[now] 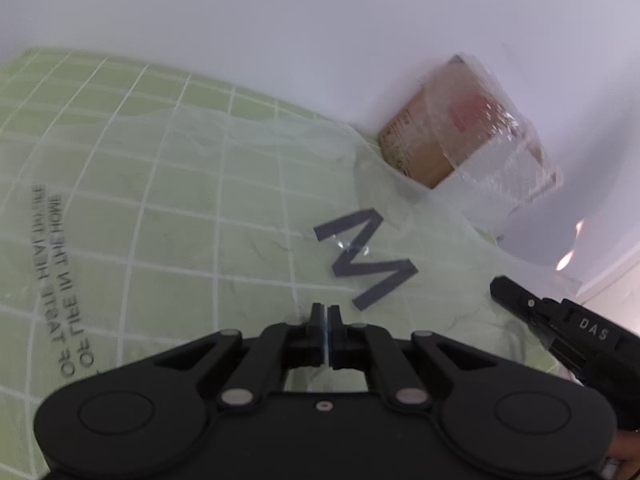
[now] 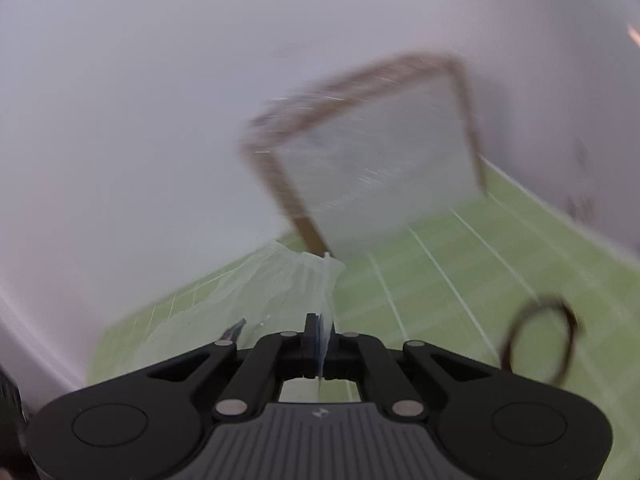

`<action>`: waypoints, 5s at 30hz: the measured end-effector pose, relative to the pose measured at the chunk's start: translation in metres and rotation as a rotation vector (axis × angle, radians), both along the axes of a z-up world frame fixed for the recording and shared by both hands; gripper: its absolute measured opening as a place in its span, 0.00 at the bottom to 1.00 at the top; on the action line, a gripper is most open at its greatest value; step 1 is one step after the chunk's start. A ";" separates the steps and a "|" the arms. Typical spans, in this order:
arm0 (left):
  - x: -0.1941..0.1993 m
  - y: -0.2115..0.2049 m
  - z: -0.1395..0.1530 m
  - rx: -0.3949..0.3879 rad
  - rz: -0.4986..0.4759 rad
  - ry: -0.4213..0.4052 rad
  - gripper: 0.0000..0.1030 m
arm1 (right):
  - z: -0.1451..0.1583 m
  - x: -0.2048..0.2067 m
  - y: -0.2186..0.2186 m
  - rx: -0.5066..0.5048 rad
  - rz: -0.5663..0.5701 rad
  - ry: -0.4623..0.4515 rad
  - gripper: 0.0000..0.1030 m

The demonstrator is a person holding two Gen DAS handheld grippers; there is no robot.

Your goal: Fold shopping bag

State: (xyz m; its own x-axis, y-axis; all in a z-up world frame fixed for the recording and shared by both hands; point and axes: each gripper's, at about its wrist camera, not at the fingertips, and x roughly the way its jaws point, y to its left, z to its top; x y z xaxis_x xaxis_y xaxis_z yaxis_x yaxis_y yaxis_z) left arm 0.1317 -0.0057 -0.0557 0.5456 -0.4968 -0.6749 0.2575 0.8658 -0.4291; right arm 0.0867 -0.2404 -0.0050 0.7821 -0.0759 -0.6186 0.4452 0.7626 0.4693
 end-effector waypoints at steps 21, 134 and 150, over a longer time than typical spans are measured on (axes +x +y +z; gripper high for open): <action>0.001 0.018 0.063 -0.192 0.019 0.013 0.40 | 0.042 -0.027 0.082 -0.690 0.521 -0.223 0.00; -0.097 0.070 -0.013 -0.159 0.405 0.158 0.02 | 0.032 -0.035 0.024 -0.094 0.470 0.041 0.57; -0.106 0.072 -0.016 -0.197 0.418 0.192 0.03 | 0.026 -0.017 0.029 -0.136 0.272 0.038 0.57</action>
